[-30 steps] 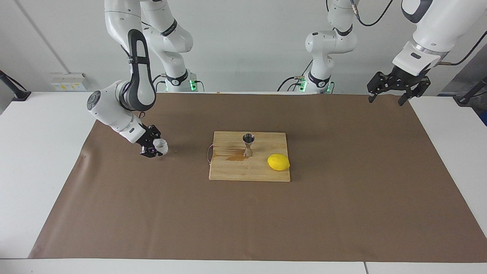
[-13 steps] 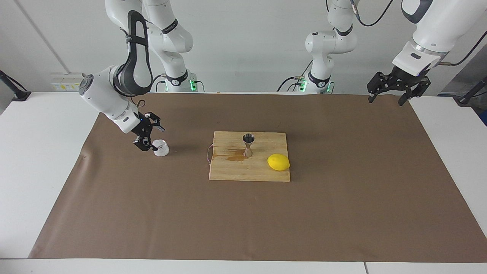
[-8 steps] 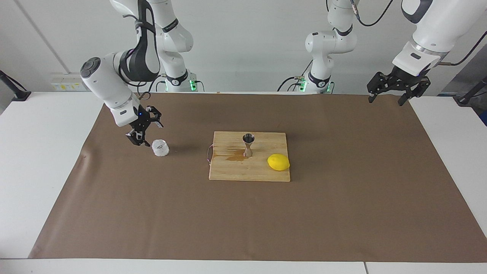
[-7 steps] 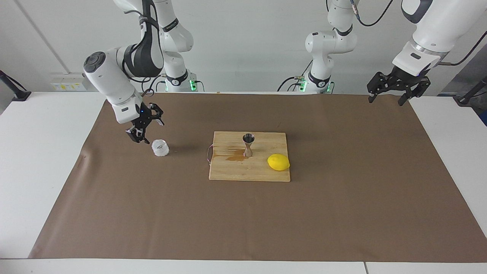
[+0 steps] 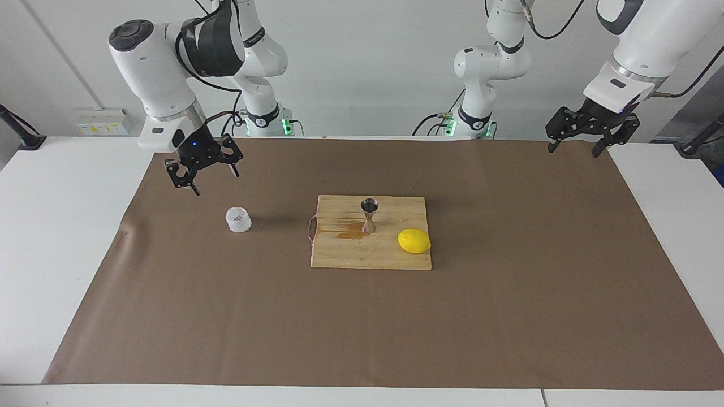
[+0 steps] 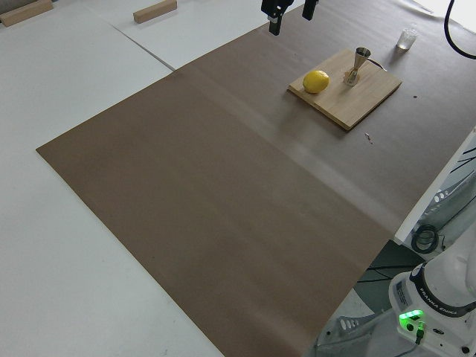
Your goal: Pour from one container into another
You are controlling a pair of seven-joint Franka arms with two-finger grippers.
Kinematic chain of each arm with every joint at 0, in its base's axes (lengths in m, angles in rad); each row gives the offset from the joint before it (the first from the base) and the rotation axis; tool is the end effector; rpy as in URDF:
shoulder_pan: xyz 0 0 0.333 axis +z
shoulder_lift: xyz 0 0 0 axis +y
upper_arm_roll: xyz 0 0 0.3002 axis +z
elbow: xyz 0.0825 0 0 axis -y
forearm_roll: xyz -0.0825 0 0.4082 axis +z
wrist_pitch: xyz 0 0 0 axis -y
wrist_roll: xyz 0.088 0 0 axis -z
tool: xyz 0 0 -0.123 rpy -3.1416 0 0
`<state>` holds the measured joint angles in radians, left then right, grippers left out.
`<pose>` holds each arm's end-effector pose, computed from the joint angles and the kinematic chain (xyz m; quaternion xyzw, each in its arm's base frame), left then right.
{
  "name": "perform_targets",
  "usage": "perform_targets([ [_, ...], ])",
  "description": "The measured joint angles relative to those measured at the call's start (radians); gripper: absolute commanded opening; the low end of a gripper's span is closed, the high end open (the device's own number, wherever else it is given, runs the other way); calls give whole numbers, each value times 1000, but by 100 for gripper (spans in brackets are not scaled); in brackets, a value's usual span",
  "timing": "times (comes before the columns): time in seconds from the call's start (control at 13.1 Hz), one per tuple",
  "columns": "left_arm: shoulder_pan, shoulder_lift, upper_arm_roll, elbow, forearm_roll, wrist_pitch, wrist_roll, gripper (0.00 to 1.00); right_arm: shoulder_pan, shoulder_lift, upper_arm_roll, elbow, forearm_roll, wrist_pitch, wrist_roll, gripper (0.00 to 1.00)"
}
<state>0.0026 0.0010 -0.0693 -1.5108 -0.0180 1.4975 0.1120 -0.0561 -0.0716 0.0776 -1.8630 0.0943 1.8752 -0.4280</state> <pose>0.5702 -0.0404 0.6153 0.9959 -0.0898 -0.0069 0.0092 0.5750 0.0218 0.5145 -0.9758 -0.2105 -0.0495 0.0334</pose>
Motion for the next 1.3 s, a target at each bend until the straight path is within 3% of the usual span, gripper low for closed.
perform_targets([
  [0.54,0,0,0,0,0,0,0,100,1,1,1,162,-88,-160,535,100],
  [0.77,0,0,0,0,0,1,0,100,1,3,2,214,-94,-216,578,100],
  [1.3,0,0,0,0,0,1,-3,100,1,18,4,217,-94,-266,579,100],
])
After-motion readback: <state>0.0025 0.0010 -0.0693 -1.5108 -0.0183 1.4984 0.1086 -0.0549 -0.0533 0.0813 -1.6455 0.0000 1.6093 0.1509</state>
